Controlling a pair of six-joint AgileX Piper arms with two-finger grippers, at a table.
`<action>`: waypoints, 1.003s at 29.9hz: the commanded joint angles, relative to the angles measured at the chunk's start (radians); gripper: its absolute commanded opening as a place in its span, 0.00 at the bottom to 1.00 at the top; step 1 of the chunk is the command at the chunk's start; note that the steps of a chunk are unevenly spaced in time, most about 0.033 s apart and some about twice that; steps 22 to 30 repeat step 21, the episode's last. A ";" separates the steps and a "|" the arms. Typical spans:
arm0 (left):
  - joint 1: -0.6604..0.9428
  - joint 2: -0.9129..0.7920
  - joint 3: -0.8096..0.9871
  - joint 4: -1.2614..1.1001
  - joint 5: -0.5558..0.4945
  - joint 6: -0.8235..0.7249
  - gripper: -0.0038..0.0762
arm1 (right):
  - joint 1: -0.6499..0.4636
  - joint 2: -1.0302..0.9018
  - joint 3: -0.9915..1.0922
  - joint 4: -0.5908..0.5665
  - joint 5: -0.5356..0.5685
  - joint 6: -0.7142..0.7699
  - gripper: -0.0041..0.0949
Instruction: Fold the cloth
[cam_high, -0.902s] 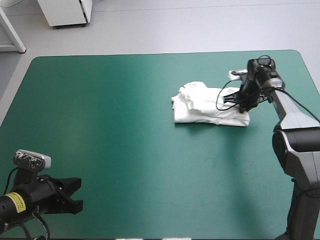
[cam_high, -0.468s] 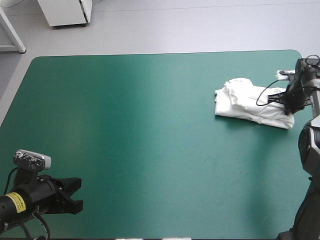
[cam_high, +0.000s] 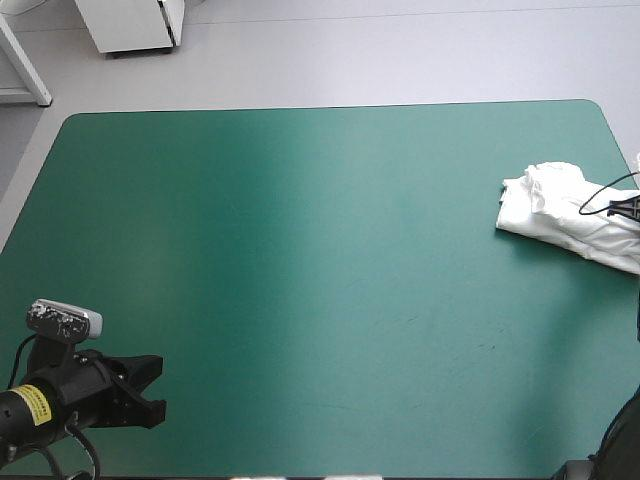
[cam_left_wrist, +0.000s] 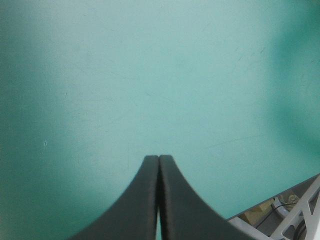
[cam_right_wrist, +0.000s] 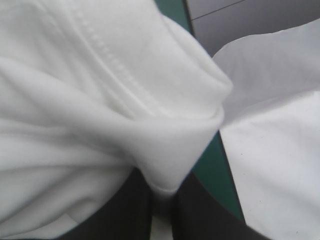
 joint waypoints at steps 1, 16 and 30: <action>-0.002 0.006 -0.022 -0.015 -0.055 -0.010 0.02 | -0.036 -0.079 -0.022 0.017 0.015 -0.008 0.02; -0.002 0.006 -0.022 -0.026 -0.052 -0.010 0.02 | -0.064 -0.163 -0.022 0.062 0.021 0.052 0.53; -0.002 0.006 -0.022 -0.026 -0.052 -0.010 0.02 | -0.133 -0.306 -0.021 0.253 0.018 0.044 0.44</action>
